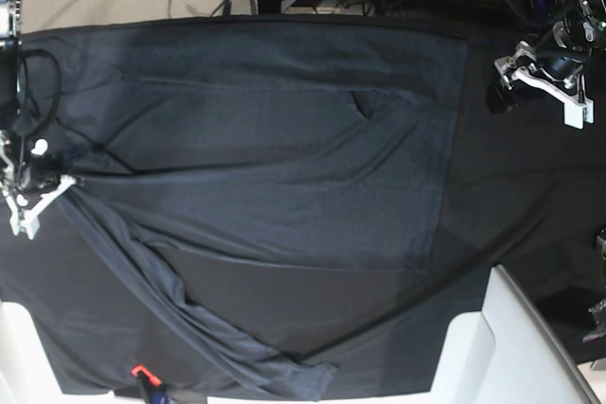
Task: Fold the T-shirt properly
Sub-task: 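Grasp the shirt edge with the right gripper and pull it outward, then move the left gripper down onto the shirt's side edge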
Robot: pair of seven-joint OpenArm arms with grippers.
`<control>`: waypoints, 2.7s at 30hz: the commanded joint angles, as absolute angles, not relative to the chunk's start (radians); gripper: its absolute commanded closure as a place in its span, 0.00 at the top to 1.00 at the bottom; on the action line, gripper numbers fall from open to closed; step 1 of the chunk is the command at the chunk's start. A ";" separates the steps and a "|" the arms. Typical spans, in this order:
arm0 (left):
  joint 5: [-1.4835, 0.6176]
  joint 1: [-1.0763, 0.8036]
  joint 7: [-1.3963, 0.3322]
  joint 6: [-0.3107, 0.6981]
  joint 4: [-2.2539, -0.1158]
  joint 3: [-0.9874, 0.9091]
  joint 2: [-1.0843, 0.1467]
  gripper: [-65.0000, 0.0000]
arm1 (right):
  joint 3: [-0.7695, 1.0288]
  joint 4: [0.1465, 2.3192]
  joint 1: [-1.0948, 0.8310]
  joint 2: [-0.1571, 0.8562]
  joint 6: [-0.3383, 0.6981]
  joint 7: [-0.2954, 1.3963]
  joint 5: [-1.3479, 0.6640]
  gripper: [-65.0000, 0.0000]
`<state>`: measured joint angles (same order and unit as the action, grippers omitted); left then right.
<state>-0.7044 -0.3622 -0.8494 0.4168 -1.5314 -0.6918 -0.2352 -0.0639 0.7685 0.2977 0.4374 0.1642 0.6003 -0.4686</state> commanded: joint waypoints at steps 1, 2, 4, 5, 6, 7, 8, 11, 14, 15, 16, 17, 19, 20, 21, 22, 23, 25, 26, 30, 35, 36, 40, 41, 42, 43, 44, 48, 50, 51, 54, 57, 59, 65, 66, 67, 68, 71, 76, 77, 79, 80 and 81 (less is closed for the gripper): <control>-0.719 -0.358 -0.832 0.420 -1.546 -0.696 -0.251 0.84 | -0.061 0.802 0.320 0.460 0.157 0.602 -0.469 0.01; -0.719 -0.358 -0.832 0.420 -1.546 -0.696 -0.251 0.84 | -0.061 0.814 0.320 0.460 0.157 0.624 -0.469 0.01; -0.719 -0.358 -0.832 0.420 -1.546 -0.696 -0.251 0.84 | -0.059 0.837 0.320 0.460 0.157 0.656 -0.469 0.01; -0.719 -0.358 -0.832 0.420 -1.546 -0.696 -0.251 0.84 | -0.059 0.851 0.320 0.460 0.157 0.665 -0.469 0.01; -0.719 -0.358 -0.832 0.420 -1.546 -0.696 -0.251 0.84 | -0.059 0.860 0.320 0.460 0.157 0.670 -0.469 0.01; -0.719 -0.358 -0.832 0.420 -1.546 -0.696 -0.251 0.84 | -0.059 0.865 0.321 0.460 0.157 0.671 -0.469 0.02; -0.719 -0.358 -0.832 0.420 -1.546 -0.696 -0.251 0.84 | -0.059 0.866 0.321 0.460 0.157 0.671 -0.469 0.05; -0.719 -0.360 -0.832 0.420 -1.546 -0.696 -0.251 0.84 | -0.061 0.866 0.321 0.460 0.156 0.670 -0.469 0.26; -0.719 -0.360 -0.832 0.420 -1.546 -0.696 -0.251 0.84 | -0.059 0.866 0.321 0.460 0.156 0.664 -0.469 0.40; -0.719 -0.360 -0.832 0.420 -1.546 -0.696 -0.251 0.84 | -0.058 0.866 0.321 0.460 0.156 0.664 -0.469 0.41; -0.719 -0.360 -0.832 0.420 -1.546 -0.696 -0.251 0.84 | -0.056 0.866 0.321 0.460 0.156 0.664 -0.469 0.41; -0.719 -0.360 -0.832 0.420 -1.546 -0.696 -0.251 0.84 | -0.053 0.866 0.321 0.460 0.156 0.664 -0.469 0.41; -0.719 -0.360 -0.832 0.420 -1.546 -0.696 -0.251 0.84 | -0.053 0.866 0.321 0.461 0.156 0.662 -0.469 0.41; -0.719 -0.360 -0.832 0.420 -1.546 -0.696 -0.251 0.84 | -0.053 0.866 0.321 0.461 0.156 0.659 -0.469 0.41; -0.719 -0.360 -0.832 0.420 -1.546 -0.696 -0.251 0.84 | -0.053 0.865 0.321 0.461 0.156 0.651 -0.469 0.41; -0.719 -0.360 -0.832 0.420 -1.546 -0.696 -0.251 0.84 | -0.053 0.863 0.321 0.463 0.156 0.639 -0.469 0.41; -0.719 -0.360 -0.832 0.420 -1.546 -0.696 -0.251 0.84 | -0.053 0.862 0.321 0.463 0.156 0.627 -0.469 0.41; -0.719 -0.360 -0.832 0.420 -1.546 -0.696 -0.251 0.84 | -0.054 0.860 0.321 0.475 0.156 0.616 -0.469 0.41; -0.719 -0.360 -0.832 0.420 -1.546 -0.696 -0.251 0.84 | -0.054 0.860 0.321 0.476 0.156 0.616 -0.469 0.41; -0.719 -0.360 -0.832 0.420 -1.546 -0.696 -0.251 0.84 | -0.051 0.860 0.321 0.483 0.156 0.616 -0.469 0.41; -0.719 -0.358 -0.832 0.420 -1.546 -0.696 -0.251 0.84 | -0.054 0.845 0.321 0.483 0.156 0.616 -0.469 0.41; -0.719 -0.358 -0.832 0.420 -1.546 -0.696 -0.251 0.84 | -0.054 0.832 0.321 0.483 0.156 0.616 -0.469 0.41; -0.719 -0.358 -0.832 0.420 -1.532 -0.696 -0.251 0.84 | -0.056 0.814 0.321 0.479 0.156 0.615 -0.469 0.40; -0.719 -0.358 -0.832 0.420 -1.523 -0.699 -0.251 0.84 | -0.054 0.814 0.321 0.479 0.156 0.615 -0.469 0.40; -0.719 -0.358 -0.831 0.420 -1.512 -0.699 -0.251 0.84 | -0.051 0.814 0.321 0.479 0.156 0.615 -0.469 0.40; -0.719 -0.357 -0.831 0.420 -1.500 -0.699 -0.251 0.84 | -0.051 0.814 0.321 0.479 0.156 0.615 -0.469 0.36; -0.719 -0.357 -0.831 0.420 -1.492 -0.699 -0.251 0.84 | -0.051 0.814 0.321 0.481 0.157 0.615 -0.469 0.30; -0.719 -0.357 -0.831 0.420 -1.481 -0.697 -0.251 0.84 | -0.051 0.814 0.321 0.481 0.157 0.615 -0.469 0.00; -0.719 -0.357 -0.831 0.420 -1.483 -0.697 -0.251 0.84 | -0.051 0.814 0.321 0.481 0.156 0.615 -0.469 0.00; -0.719 -0.357 -0.831 0.420 -1.483 -0.697 -0.251 0.84 | -0.051 0.814 0.321 0.481 0.156 0.615 -0.469 0.01; -0.719 -0.357 -0.831 0.420 -1.489 -0.697 -0.251 0.84 | -0.051 0.822 0.321 0.481 0.156 0.615 -0.469 0.00; -0.719 -0.355 -0.831 0.420 -1.491 -0.696 -0.251 0.84 | -0.051 0.829 0.323 0.483 0.156 0.615 -0.469 0.00; -0.719 -0.341 -0.831 0.420 -1.491 -0.694 -0.251 0.84 | -0.051 0.858 0.321 0.483 0.156 0.615 -0.469 0.00; -0.719 -0.297 -0.831 0.420 -1.483 -0.625 -0.285 0.84 | -0.050 0.915 0.315 0.483 0.156 0.621 -0.469 0.00; -0.719 -0.283 -0.831 0.420 -1.481 -0.599 -0.294 0.84 | -0.050 0.915 0.315 0.483 0.156 0.621 -0.469 0.00; -0.719 -0.269 -0.831 0.418 -1.481 -0.581 -0.302 0.84 | -0.050 0.915 0.315 0.483 0.156 0.621 -0.469 0.00; -0.719 -0.252 -0.831 0.417 -1.481 -0.564 -0.308 0.84 | -0.050 0.915 0.315 0.483 0.156 0.621 -0.469 0.00; -0.719 -0.176 -0.834 0.417 -1.438 -0.538 -0.314 0.84 | -0.050 0.915 0.315 0.483 0.156 0.621 -0.469 0.00; -0.717 0.013 -0.835 0.417 -1.194 -0.516 -0.338 0.84 | -0.050 0.915 0.315 0.481 0.156 0.621 -0.469 0.00; -0.717 0.051 -0.832 0.417 -1.142 -0.487 -0.349 0.84 | -0.050 0.915 0.315 0.481 0.156 0.621 -0.469 0.00; -0.717 0.137 -0.829 0.417 -1.038 -0.389 -0.374 0.84 | -0.050 0.915 0.315 0.478 0.156 0.621 -0.469 0.00; -0.717 0.174 -0.828 0.417 -0.995 -0.340 -0.378 0.84 | -0.050 0.915 0.315 0.476 0.156 0.621 -0.469 0.00; -0.717 0.206 -0.828 0.417 -0.958 -0.309 -0.378 0.84 | -0.050 0.915 0.315 0.476 0.156 0.621 -0.469 0.00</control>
